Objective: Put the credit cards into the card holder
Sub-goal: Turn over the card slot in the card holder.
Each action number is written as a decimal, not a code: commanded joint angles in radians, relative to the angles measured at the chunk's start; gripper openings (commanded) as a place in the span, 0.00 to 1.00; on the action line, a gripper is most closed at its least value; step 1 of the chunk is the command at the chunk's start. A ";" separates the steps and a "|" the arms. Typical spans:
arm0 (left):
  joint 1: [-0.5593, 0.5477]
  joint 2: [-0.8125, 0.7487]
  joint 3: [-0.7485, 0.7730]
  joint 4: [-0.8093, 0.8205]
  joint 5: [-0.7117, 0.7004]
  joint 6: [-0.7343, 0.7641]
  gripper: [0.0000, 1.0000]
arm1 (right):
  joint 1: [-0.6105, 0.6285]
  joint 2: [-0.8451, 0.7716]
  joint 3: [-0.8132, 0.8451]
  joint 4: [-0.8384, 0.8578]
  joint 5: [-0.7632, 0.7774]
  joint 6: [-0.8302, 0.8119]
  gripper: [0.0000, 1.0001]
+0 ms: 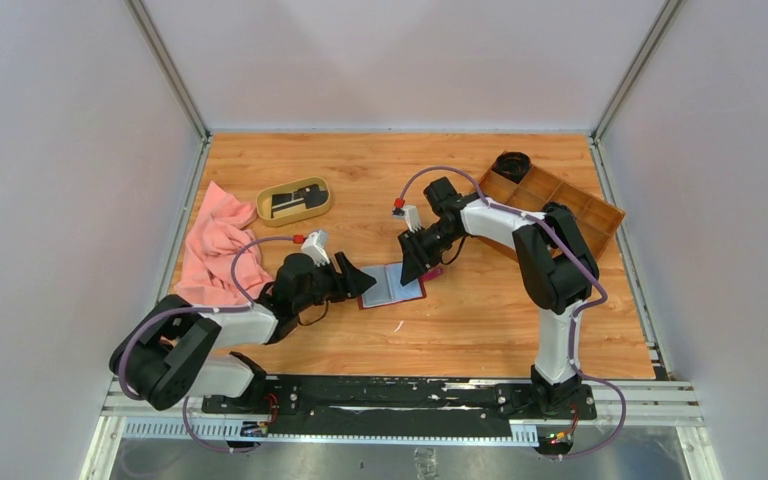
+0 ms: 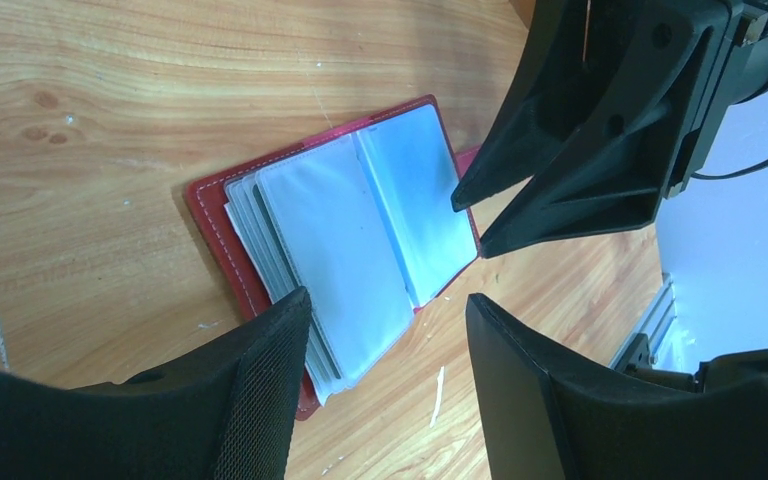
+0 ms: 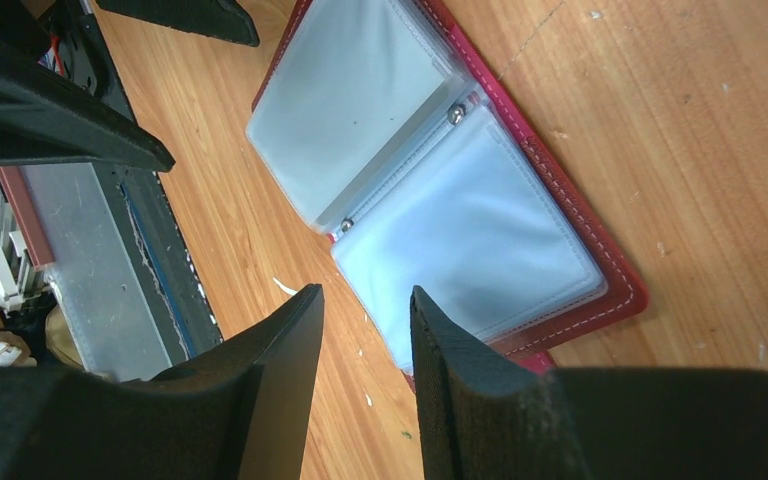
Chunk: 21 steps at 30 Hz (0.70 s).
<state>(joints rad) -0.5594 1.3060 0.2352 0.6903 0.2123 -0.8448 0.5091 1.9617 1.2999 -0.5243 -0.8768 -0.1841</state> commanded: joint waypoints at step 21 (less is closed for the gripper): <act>-0.043 0.096 0.070 -0.015 -0.010 0.008 0.60 | -0.006 0.026 0.025 -0.038 0.016 -0.021 0.41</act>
<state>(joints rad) -0.5896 1.3922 0.2806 0.6773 0.2054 -0.8452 0.5091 1.9629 1.3003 -0.5282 -0.8673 -0.1844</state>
